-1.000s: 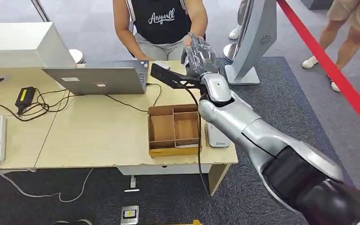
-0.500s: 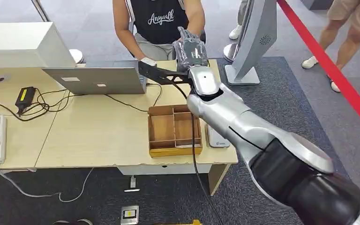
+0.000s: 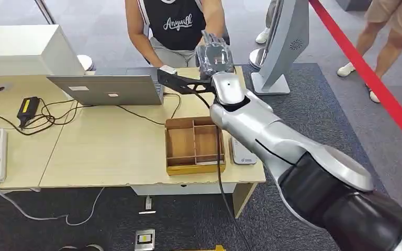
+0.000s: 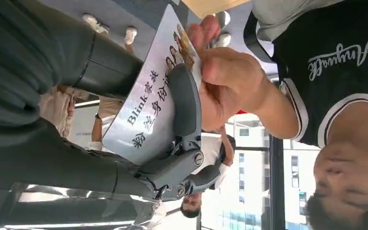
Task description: Pass the card to the sensor for recognition and then transmit it.
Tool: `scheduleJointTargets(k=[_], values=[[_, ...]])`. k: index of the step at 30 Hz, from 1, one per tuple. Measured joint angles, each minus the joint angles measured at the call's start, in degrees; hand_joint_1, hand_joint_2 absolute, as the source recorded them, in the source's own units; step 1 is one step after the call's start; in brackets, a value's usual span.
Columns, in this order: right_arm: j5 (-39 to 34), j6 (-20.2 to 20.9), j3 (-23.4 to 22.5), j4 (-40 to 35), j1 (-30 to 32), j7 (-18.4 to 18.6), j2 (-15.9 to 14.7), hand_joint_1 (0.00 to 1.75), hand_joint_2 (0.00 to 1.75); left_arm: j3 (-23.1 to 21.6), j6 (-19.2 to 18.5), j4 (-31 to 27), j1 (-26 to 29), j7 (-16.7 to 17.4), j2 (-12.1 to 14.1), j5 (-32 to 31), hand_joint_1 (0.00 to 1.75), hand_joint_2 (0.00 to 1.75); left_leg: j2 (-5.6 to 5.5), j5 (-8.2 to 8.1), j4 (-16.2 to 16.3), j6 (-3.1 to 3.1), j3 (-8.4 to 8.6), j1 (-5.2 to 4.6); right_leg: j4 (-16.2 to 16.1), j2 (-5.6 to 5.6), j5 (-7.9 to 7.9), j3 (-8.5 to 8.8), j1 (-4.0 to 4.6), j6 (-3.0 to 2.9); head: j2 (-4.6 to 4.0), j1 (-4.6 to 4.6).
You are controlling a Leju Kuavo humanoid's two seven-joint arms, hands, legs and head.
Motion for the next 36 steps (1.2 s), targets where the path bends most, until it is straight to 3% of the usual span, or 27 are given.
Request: scheduleJointTargets(k=[8,10,15,16,25,34,36], values=[[0.42,0.53,0.72,0.81,-0.07,-0.07,-0.07,1.75,1.75,0.0,0.09,0.0,0.02,0.33,0.0,0.02,0.0,0.0,0.0,0.0,0.0,0.0,0.0,0.0,0.0,0.0,0.0,0.0,0.0,0.0,0.0,0.0],[0.57,0.61,0.9,0.96,-0.07,-0.07,-0.07,0.0,1.75,0.0,0.13,0.0,0.01,0.31,0.02,0.02,0.0,0.0,0.0,0.0,0.0,0.0,0.01,0.0,0.01,0.0,0.0,-0.01,0.0,0.0,0.0,0.0],[1.46,0.35,1.33,1.12,-0.07,0.33,-0.05,0.0,1.75,0.0,0.22,0.0,0.0,0.33,0.04,0.0,0.0,0.0,0.0,0.0,0.0,0.0,0.02,0.0,0.0,0.01,-0.01,0.0,0.0,-0.01,0.0,0.0],[1.46,0.33,1.44,1.16,-0.07,0.42,-0.07,0.0,0.0,0.0,0.24,0.0,0.01,0.33,0.04,0.0,0.0,0.0,0.0,0.0,0.0,0.0,0.02,0.0,0.0,0.01,-0.01,-0.01,0.0,-0.01,-0.02,0.0],[-0.54,-0.21,1.71,1.33,-0.04,0.18,-0.5,0.0,0.0,0.0,0.37,0.0,0.02,0.48,0.09,-0.26,0.0,0.0,0.0,0.0,0.0,0.0,0.03,0.0,0.0,0.01,0.0,0.0,0.0,-0.01,0.0,0.0],[-6.36,-2.45,-0.24,1.31,0.57,-5.14,-0.85,0.0,0.0,0.0,0.72,0.0,0.02,0.46,0.15,-0.24,0.0,0.0,0.0,0.0,0.0,0.0,0.02,0.0,0.0,0.01,-0.01,0.0,0.0,-0.01,0.0,0.0],[-8.92,-3.85,-1.05,1.22,0.83,-7.7,-0.85,0.0,0.0,0.0,0.85,0.0,0.03,0.44,0.17,0.07,0.0,0.0,0.0,0.0,0.0,0.0,0.02,0.0,0.0,0.01,0.0,0.0,0.0,-0.01,-0.02,0.0]])
